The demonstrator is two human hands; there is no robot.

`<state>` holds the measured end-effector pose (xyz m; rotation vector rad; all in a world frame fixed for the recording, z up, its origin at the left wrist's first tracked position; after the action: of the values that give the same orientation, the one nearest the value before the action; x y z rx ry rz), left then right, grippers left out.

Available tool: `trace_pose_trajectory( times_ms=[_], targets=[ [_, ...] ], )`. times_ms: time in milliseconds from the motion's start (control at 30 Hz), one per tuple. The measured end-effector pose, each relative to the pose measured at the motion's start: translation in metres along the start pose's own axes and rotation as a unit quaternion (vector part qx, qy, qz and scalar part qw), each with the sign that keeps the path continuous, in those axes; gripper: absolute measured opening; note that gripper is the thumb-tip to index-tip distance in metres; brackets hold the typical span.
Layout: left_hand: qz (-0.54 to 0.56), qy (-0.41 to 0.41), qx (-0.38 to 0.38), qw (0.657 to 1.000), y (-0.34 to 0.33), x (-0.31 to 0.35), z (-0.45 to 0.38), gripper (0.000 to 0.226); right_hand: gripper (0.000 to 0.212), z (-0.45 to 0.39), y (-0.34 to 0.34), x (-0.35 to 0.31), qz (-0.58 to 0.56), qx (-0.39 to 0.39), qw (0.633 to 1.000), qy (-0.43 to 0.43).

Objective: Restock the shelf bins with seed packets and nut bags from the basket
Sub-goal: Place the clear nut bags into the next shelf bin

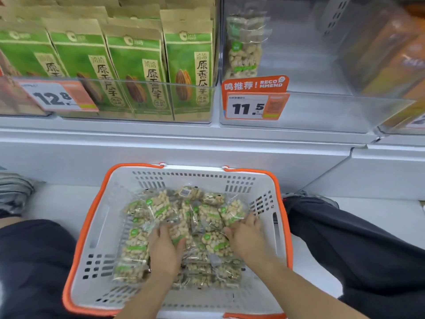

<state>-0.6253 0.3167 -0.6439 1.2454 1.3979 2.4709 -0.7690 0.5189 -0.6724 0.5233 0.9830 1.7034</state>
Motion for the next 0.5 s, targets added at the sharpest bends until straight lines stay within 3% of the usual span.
trace_pose_trajectory(
  times_ms=[100,200,333,367,433,500],
  targets=[
    [0.018,0.067,-0.022,0.997,-0.002,-0.002,-0.001,0.075,0.048,0.003,0.006,-0.004,0.009,0.016,1.0,-0.004],
    [0.055,0.13,-0.071,0.987,-0.003,-0.007,0.002,0.087,0.039,0.0,-0.005,-0.003,-0.077,-0.04,0.996,0.004],
    [0.099,0.164,-0.097,0.977,0.001,-0.019,0.01,0.097,0.053,-0.003,0.006,0.009,-0.128,0.003,0.992,-0.003],
    [0.109,0.182,-0.105,0.972,0.003,-0.021,0.017,0.094,0.048,-0.004,0.006,0.01,-0.146,0.01,0.989,0.001],
    [0.14,0.206,-0.126,0.96,0.003,-0.022,0.031,0.061,0.042,-0.003,0.0,0.009,-0.159,-0.01,0.987,-0.011],
    [0.16,0.209,-0.144,0.954,0.003,-0.019,0.04,0.038,0.084,-0.007,-0.004,0.012,-0.167,-0.001,0.985,-0.042]
  ],
)
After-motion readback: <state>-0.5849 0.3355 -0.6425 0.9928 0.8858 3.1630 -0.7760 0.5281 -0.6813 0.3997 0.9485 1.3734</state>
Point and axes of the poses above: each hand's wrist, its own z-axis away from the middle knuckle, its own y-axis out of the back of the hand, x = y × z, the point moved 9 cm from there along -z, towards the middle knuckle, and after that the axes turned 6 degrees about z, right-handed, at the moved point
